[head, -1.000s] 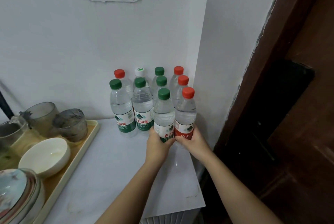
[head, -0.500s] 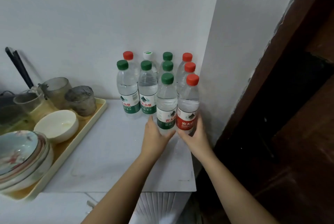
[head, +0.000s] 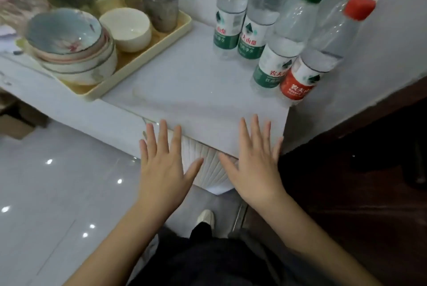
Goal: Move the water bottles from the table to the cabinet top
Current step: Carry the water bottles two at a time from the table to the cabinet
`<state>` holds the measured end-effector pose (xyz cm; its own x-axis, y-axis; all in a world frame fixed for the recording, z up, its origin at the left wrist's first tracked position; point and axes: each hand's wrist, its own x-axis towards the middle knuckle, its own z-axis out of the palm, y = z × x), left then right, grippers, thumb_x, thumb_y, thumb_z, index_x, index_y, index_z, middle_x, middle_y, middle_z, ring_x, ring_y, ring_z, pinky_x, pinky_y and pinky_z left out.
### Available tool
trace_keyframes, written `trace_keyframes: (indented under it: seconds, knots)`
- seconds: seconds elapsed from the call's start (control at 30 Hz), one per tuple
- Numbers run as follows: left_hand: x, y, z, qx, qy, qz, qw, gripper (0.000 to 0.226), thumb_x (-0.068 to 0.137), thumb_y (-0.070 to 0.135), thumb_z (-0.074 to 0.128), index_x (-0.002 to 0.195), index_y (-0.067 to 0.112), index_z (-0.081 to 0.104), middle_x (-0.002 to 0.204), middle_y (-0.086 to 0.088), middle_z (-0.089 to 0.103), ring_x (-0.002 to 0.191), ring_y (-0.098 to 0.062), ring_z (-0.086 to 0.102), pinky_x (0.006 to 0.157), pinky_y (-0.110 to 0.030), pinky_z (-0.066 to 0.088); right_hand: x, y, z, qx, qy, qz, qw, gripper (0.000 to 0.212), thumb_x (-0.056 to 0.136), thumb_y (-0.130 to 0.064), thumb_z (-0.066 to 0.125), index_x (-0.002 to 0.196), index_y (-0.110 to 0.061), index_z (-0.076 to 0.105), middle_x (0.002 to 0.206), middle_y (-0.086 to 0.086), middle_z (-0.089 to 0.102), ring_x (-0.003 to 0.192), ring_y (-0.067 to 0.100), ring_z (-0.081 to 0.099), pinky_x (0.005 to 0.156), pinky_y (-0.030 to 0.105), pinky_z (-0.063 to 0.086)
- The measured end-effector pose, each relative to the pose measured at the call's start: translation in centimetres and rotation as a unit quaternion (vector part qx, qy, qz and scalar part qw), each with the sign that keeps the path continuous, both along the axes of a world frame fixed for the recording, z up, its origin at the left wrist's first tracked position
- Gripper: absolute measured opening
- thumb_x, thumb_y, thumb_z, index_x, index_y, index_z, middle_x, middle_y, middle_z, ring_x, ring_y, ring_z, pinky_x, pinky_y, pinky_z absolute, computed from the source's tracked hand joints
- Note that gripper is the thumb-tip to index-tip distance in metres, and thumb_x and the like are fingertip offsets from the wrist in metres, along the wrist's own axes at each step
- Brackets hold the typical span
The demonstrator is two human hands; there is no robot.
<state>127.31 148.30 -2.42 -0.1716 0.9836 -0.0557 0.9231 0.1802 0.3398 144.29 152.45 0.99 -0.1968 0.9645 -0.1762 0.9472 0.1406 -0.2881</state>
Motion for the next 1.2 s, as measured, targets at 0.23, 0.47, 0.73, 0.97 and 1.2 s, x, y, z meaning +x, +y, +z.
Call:
trace_keyframes:
  seconds: [0.23, 0.47, 0.73, 0.97, 1.2]
  knots:
    - [-3.8, -8.2, -2.2, -0.054, -0.014, 0.134, 0.989, 0.088, 0.086, 0.069, 0.019, 0.154, 0.014, 0.014, 0.162, -0.014, 0.004, 0.148, -0.034, -0.007, 0.117, -0.054, 0.004, -7.5, -3.5, -0.9, 0.001, -0.037, 0.257, 0.966, 0.085, 0.096, -0.054, 0.041, 0.155, -0.019, -0.008, 0.162, 0.009, -0.02, 0.147, 0.032, -0.025, 0.117, 0.055, -0.015]
    - [-8.1, -18.0, -4.6, -0.156, -0.054, 0.287, 0.944, 0.09, 0.084, 0.073, 0.01, 0.155, 0.018, 0.006, 0.162, -0.012, -0.004, 0.148, -0.034, -0.012, 0.116, -0.059, 0.002, -16.7, -8.4, -4.8, -0.054, -0.137, 0.43, 0.891, 0.083, 0.097, -0.056, 0.036, 0.155, -0.018, -0.009, 0.162, 0.011, -0.019, 0.146, 0.035, -0.024, 0.115, 0.06, -0.013]
    - [-15.1, -32.5, -7.2, -0.285, -0.121, 0.42, 0.853, 0.077, 0.094, 0.064, 0.026, 0.154, 0.023, 0.001, 0.162, -0.008, -0.002, 0.149, -0.032, -0.009, 0.114, -0.064, -0.001, -28.1, -19.5, -8.4, -0.127, -0.234, 0.567, 0.78, 0.081, 0.096, -0.061, 0.033, 0.155, -0.023, -0.008, 0.163, 0.008, -0.014, 0.148, 0.034, -0.019, 0.115, 0.062, -0.008]
    - [-17.8, -42.2, -8.0, -0.304, -0.207, 0.532, 0.762, 0.074, 0.094, 0.064, 0.023, 0.154, 0.024, 0.006, 0.162, -0.007, 0.005, 0.149, -0.032, -0.005, 0.111, -0.067, -0.004, -35.0, -29.3, -9.7, -0.125, -0.289, 0.684, 0.658, 0.08, 0.096, -0.064, 0.03, 0.156, -0.026, -0.008, 0.164, 0.006, -0.013, 0.148, 0.033, -0.019, 0.115, 0.062, -0.01]
    - [-17.2, -47.1, -8.9, -0.28, -0.258, 0.622, 0.684, 0.075, 0.094, 0.065, 0.022, 0.154, 0.023, 0.002, 0.162, -0.007, 0.006, 0.149, -0.033, -0.004, 0.111, -0.068, -0.004, -40.0, -35.5, -10.7, -0.089, -0.326, 0.759, 0.557, 0.079, 0.096, -0.063, 0.03, 0.156, -0.026, -0.006, 0.164, 0.006, -0.01, 0.149, 0.033, -0.016, 0.116, 0.062, -0.007]
